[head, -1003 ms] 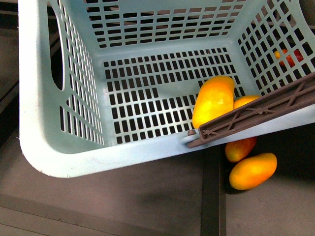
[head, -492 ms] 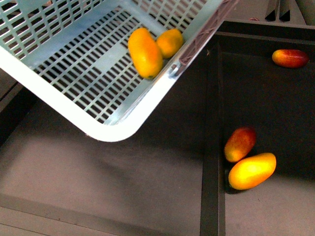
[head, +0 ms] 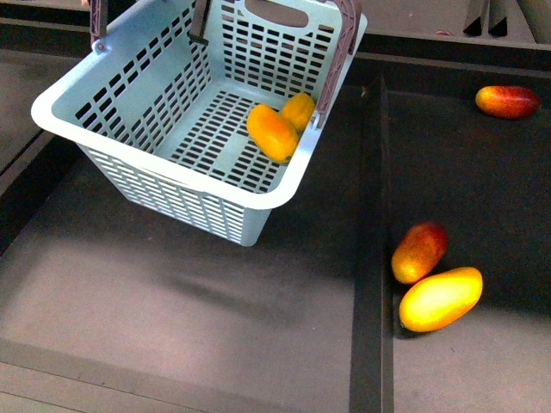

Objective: Pick lemon and mango into basket

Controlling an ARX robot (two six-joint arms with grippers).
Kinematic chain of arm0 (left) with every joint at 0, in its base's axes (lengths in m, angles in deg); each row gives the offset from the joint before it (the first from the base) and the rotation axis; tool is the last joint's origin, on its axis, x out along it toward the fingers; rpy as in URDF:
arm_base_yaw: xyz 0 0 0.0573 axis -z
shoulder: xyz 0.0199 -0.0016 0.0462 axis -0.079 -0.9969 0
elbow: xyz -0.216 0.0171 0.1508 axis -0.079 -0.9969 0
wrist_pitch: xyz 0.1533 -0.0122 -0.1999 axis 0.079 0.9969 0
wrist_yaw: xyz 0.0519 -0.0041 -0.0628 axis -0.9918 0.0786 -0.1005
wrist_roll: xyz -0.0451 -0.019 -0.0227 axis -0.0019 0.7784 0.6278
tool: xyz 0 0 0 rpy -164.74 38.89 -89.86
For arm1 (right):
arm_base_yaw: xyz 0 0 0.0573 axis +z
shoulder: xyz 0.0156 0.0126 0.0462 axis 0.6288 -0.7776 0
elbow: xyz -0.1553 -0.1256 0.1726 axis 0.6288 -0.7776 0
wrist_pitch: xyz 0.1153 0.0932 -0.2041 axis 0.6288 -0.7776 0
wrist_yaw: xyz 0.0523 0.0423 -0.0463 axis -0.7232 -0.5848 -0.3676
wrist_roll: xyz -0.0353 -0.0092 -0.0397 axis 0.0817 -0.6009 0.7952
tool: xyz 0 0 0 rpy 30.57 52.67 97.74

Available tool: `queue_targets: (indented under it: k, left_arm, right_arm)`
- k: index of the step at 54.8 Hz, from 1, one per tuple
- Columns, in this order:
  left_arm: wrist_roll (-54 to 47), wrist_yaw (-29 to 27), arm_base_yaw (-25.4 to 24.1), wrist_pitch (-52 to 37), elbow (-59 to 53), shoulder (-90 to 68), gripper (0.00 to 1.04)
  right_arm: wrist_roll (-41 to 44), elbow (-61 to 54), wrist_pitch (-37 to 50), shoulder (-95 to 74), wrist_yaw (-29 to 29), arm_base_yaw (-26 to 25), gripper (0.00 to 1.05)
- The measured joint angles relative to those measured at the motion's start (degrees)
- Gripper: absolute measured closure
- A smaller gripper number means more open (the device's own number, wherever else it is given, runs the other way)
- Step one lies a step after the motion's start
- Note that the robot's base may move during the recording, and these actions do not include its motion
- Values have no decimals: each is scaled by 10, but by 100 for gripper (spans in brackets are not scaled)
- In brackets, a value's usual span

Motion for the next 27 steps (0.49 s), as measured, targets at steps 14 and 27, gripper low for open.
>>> queue_targets:
  k: [14,27]
  left_arm:
    - [5,38,-18,-2,-6,-33,101]
    - [5,33,-28,-40,-97,15,77]
  right_arm:
    - [0,0,0,0,0,0,9]
    - [0,0,0,0,0,0,9]
